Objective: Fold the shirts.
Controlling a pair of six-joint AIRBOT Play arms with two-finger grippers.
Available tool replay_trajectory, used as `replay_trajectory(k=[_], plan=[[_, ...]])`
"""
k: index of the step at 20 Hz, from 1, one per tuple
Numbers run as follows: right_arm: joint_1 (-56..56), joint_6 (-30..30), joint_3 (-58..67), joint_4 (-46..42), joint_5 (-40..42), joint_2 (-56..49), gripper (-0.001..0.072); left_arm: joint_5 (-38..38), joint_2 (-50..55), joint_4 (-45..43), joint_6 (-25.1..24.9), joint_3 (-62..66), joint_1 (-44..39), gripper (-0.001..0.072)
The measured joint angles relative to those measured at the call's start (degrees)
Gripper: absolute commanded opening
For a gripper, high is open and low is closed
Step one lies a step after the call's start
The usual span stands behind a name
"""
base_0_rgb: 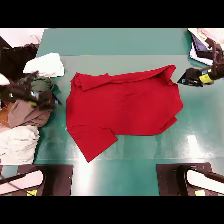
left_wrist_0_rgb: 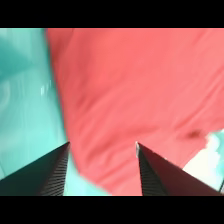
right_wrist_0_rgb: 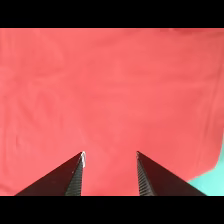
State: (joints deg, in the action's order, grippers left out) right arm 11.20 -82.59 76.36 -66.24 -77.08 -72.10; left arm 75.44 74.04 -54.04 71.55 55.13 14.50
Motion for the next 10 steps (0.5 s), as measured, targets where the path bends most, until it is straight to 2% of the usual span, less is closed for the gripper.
replay_trajectory(k=[4,10], plan=[[0.2,0.2,-7.3,0.5,2.5,5.2,0.0365,-5.0,-4.6,2.3,-2.3,-15.1,0.1,0.0482],[0.2,0.2,-10.5,0.7,3.7,9.1,0.0366,-9.5,-6.2,9.2,-5.3,-23.6,0.2,0.0479]])
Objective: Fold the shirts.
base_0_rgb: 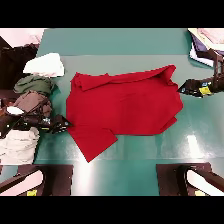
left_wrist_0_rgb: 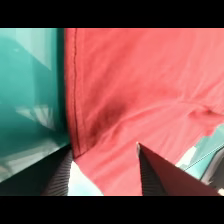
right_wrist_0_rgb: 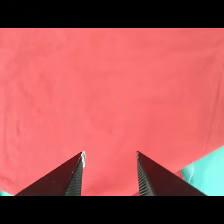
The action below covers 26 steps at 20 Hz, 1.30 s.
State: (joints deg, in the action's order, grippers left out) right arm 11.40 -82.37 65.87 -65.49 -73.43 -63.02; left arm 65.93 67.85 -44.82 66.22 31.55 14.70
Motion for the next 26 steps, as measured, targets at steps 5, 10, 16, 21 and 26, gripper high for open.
replay_trajectory(k=[5,10,16,21,26], plan=[[0.6,0.0,-1.4,-0.4,-3.1,0.7,0.0366,-2.6,-0.1,2.3,-1.2,-1.4,-0.2,0.0024],[7.1,0.0,-11.0,-0.8,-4.5,0.8,0.0365,-0.5,-0.1,5.4,-2.3,1.5,-0.2,0.0024],[16.0,2.5,-26.2,3.9,2.7,0.8,0.0307,2.0,-0.1,6.3,-2.7,4.3,-0.2,0.0024],[17.6,4.0,-31.7,7.3,9.3,0.4,0.0307,3.3,-0.1,6.5,-2.7,4.8,-0.2,0.0024],[15.1,5.2,-31.3,10.6,11.8,-3.3,0.0215,4.2,-0.1,6.5,-2.7,4.8,-0.2,0.0024]])
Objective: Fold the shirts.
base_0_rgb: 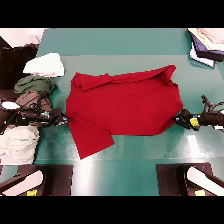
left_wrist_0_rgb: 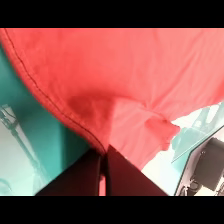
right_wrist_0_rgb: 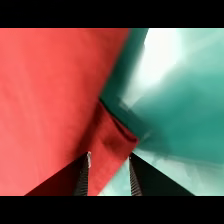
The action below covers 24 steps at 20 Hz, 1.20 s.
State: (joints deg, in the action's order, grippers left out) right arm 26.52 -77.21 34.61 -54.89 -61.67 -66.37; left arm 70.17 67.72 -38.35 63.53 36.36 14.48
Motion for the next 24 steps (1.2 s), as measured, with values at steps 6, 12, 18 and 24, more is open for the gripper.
replay_trajectory(k=[6,12,18,24], plan=[[-3.7,0.3,4.4,-5.4,-0.5,-0.9,0.0013,2.8,0.0,-0.1,0.1,0.9,0.0,0.0022],[-3.1,0.2,16.7,-7.2,-5.5,11.0,0.0013,3.3,-6.6,-0.1,2.8,14.8,0.0,0.0023],[-3.2,-1.3,38.6,-4.6,1.0,22.1,0.0012,-2.3,-15.9,0.2,6.0,46.4,0.0,0.0023],[-1.6,-1.7,64.0,-3.6,1.2,24.9,0.0012,-4.2,-17.8,1.1,8.7,80.2,0.0,0.0022]])
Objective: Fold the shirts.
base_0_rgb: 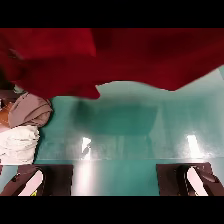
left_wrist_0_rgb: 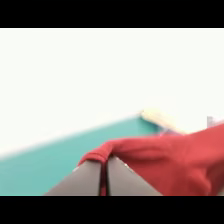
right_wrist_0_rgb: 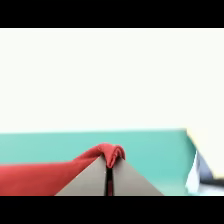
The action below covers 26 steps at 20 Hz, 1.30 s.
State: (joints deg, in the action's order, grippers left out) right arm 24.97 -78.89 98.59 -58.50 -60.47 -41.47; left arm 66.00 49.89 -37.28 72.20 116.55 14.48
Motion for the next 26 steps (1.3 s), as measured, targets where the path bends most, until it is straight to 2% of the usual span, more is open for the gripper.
replay_trajectory(k=[4,7,11,16,18,21,26], plan=[[3.9,-1.6,16.9,-1.8,-8.9,-4.6,0.0011,0.2,-0.3,3.7,2.1,9.7,0.0,0.0021],[5.8,-3.8,22.6,-4.0,-16.3,-9.8,0.0011,1.6,0.2,1.4,4.5,6.7,0.0,0.0021],[2.5,-5.6,17.5,-6.7,-24.1,-17.9,0.0010,6.7,3.8,-0.7,6.6,-6.1,0.0,0.0022],[-7.8,-7.5,10.2,-17.1,-30.3,-31.4,0.0010,14.2,15.8,-1.5,7.2,-19.5,0.0,0.0023],[-11.1,-8.0,9.0,-19.5,-30.8,-37.3,0.0010,15.1,21.7,-1.6,6.9,-22.1,-0.2,0.0023],[-14.4,-9.6,8.3,-21.5,-28.7,-45.5,0.0010,13.8,30.3,-1.7,3.1,-23.9,-1.8,0.0023],[-17.3,-13.1,7.8,-22.4,-18.3,-54.2,0.0010,1.8,39.6,-1.5,-1.1,-24.8,-3.6,0.0024]])
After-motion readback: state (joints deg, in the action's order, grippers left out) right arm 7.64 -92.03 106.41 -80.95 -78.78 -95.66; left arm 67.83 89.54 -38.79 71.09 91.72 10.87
